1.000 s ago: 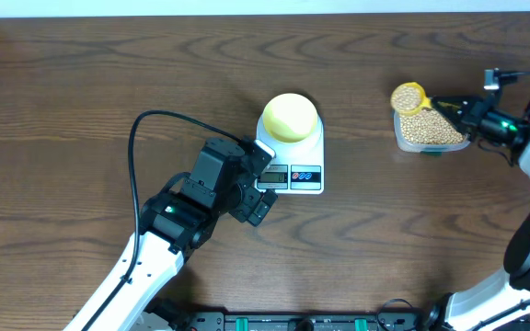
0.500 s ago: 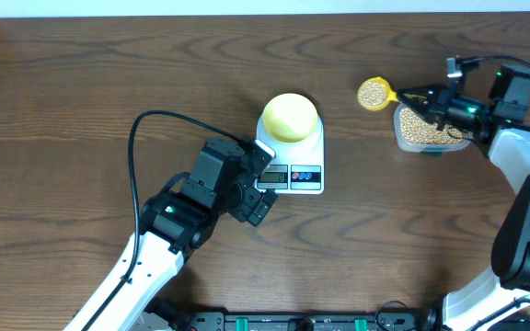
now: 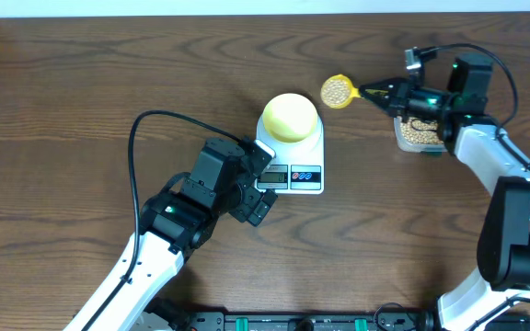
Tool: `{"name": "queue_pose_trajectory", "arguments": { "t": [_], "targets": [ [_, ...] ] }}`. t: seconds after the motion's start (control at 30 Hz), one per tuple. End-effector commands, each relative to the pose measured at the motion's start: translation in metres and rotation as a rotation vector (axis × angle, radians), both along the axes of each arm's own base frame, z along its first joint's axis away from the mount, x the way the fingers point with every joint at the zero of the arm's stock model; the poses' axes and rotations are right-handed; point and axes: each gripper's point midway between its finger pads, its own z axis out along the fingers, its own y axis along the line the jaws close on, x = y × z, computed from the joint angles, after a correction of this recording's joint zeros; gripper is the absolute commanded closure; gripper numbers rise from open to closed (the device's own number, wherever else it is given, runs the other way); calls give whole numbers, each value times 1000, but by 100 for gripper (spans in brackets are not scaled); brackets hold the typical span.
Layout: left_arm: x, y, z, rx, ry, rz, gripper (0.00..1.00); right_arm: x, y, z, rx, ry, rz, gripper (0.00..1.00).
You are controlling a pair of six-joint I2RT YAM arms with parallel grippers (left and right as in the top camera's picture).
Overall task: Scoop item into bowl and weigh 50g on scale
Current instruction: 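Lift the filled scoop and carry it left over the yellow bowl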
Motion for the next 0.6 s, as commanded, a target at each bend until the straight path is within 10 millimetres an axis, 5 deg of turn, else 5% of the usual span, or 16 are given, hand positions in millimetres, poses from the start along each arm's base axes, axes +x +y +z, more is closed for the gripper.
{"name": "queue_pose_trajectory", "arguments": {
  "t": [0.0, 0.57],
  "targets": [
    [-1, -1, 3, -4, -9, -9, 2, 0, 14, -6, -12, 25, -6, 99],
    [-1, -1, 3, -4, -9, -9, 2, -10, 71, -13, -94, -38, 56, 99]
  ]
}}
